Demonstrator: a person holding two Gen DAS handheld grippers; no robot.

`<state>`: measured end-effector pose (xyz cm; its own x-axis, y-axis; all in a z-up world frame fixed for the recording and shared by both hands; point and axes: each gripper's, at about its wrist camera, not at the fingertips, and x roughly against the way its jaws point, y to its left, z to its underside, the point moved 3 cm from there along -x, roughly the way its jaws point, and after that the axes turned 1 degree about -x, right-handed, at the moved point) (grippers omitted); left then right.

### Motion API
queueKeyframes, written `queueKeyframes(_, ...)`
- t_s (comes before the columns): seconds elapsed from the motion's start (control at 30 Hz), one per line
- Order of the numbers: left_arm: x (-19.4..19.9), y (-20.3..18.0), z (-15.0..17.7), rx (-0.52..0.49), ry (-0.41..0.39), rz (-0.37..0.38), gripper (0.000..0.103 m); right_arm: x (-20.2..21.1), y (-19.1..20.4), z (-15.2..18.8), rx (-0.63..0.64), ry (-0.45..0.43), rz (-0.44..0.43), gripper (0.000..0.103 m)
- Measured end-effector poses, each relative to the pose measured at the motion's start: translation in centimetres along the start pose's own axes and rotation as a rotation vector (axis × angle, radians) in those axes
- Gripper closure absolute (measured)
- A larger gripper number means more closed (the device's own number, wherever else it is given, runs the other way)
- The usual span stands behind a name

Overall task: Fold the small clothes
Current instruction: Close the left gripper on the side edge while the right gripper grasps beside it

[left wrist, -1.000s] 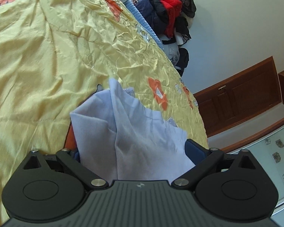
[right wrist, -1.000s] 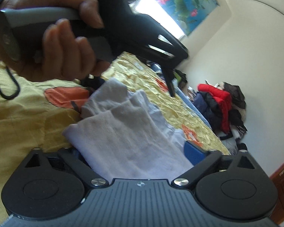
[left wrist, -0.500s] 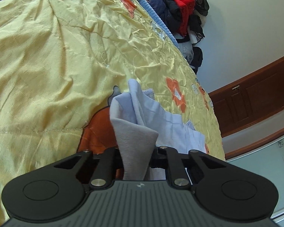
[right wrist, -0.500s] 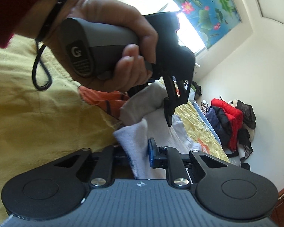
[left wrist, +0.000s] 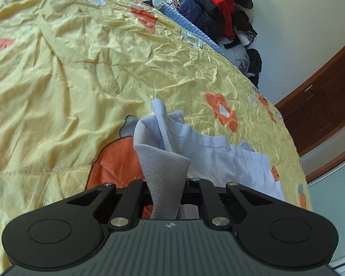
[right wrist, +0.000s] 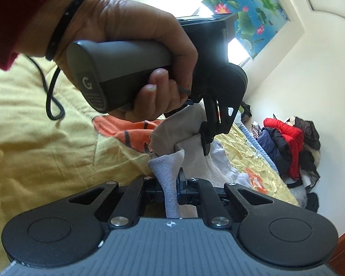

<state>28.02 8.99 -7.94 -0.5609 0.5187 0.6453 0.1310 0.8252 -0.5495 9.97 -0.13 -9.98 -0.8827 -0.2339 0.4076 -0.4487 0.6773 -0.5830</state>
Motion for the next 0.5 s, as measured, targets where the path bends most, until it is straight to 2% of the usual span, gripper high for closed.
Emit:
queueKeyframes(0.2, 1.0, -2.0, -0.3, -0.030, -0.037, -0.056, 0.094, 1.7, -1.8, 0.2, -0.090, -0.058, 0.002, 0.092)
queueKeyframes(0.5, 1.9, -5.6, -0.7, -0.063, -0.069, -0.111, 0.094, 3.6, -5.0, 0.8, -0.222, -0.098, -0.003, 0.093)
